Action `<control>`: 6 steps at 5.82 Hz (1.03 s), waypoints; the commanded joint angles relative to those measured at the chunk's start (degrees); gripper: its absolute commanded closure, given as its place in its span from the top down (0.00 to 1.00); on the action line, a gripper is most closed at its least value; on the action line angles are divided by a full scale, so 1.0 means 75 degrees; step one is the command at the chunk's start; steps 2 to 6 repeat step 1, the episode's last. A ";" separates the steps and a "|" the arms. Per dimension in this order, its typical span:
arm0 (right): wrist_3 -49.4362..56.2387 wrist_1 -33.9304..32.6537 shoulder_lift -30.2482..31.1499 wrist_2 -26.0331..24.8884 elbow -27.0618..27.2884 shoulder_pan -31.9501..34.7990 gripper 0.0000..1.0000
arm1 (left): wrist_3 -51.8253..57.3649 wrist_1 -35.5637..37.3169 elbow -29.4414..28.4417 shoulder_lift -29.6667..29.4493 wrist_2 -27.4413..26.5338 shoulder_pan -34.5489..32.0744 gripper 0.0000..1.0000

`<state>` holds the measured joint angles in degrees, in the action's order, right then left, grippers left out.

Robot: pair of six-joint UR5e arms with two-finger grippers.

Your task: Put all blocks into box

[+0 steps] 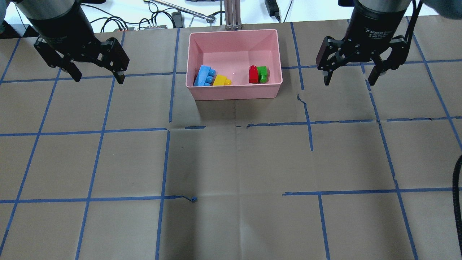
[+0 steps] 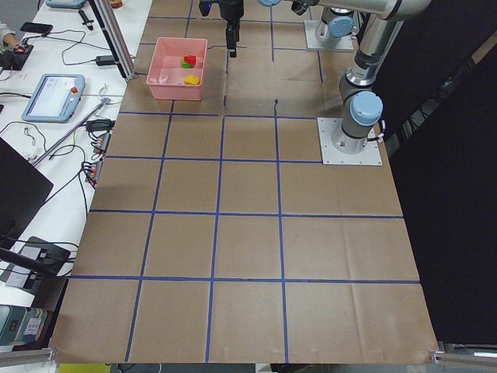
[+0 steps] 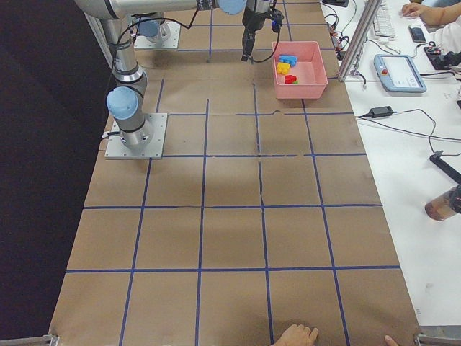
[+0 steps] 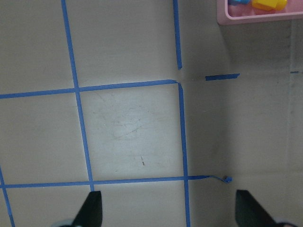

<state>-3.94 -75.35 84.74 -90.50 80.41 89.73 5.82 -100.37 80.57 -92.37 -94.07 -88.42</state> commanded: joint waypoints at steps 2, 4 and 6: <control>-0.0002 -0.0031 -0.0024 -0.0004 -0.0011 0.0001 0.99 | -0.0003 0.0000 0.0003 -0.0012 0.0050 0.0011 0.99; -0.0002 -0.0031 -0.0024 -0.0004 -0.0011 0.0001 0.99 | -0.0003 0.0000 0.0003 -0.0012 0.0050 0.0011 0.99; -0.0002 -0.0031 -0.0024 -0.0004 -0.0011 0.0001 0.99 | -0.0003 0.0000 0.0003 -0.0012 0.0050 0.0011 0.99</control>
